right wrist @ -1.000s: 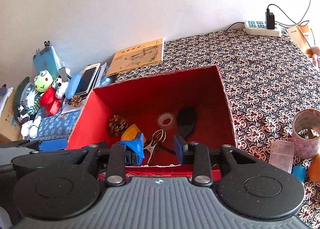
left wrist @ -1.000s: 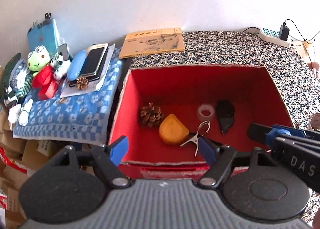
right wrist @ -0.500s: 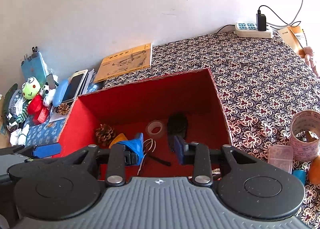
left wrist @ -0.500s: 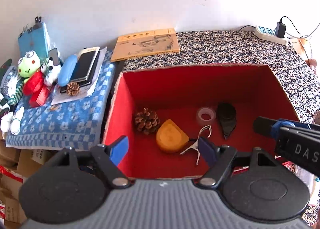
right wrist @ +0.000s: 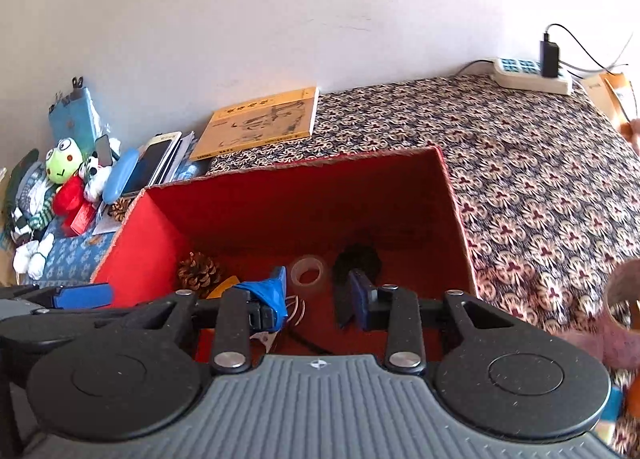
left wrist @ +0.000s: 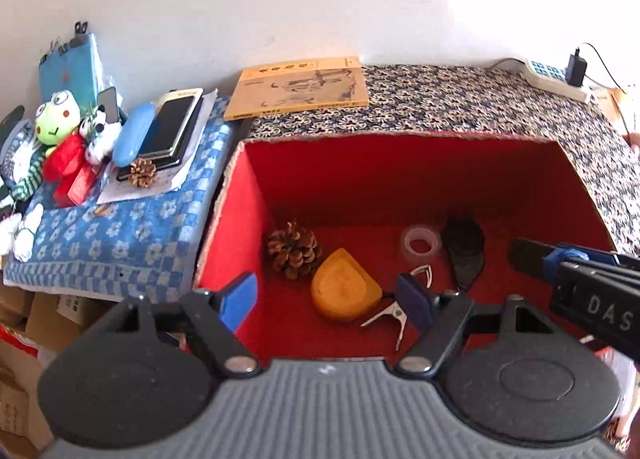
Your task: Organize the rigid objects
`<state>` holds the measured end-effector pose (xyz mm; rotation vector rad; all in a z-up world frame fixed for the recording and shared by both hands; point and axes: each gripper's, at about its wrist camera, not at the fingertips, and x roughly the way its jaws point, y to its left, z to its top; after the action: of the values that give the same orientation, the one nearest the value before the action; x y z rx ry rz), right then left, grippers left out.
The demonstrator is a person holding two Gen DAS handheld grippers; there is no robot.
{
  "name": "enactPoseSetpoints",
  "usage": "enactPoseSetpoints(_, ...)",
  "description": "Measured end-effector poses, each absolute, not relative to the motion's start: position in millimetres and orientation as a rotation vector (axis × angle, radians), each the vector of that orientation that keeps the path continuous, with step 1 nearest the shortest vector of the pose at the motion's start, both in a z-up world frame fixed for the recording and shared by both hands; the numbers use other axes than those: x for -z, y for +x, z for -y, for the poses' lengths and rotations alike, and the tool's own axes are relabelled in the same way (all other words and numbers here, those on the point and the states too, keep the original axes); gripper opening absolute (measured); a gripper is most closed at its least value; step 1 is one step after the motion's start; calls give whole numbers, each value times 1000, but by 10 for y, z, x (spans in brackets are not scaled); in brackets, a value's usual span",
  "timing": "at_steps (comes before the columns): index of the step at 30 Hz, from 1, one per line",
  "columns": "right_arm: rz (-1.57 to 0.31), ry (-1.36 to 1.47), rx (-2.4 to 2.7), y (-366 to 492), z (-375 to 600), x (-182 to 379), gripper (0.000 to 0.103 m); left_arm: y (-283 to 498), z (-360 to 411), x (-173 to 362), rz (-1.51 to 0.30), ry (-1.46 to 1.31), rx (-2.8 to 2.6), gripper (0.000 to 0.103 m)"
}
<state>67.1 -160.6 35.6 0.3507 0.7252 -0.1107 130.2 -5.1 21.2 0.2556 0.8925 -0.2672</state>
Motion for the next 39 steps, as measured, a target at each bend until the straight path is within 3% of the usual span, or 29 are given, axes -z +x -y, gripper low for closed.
enactPoseSetpoints(39, -708, 318, 124, 974, 1751, -91, 18, 1633, 157, 55, -915, 220, 280, 80)
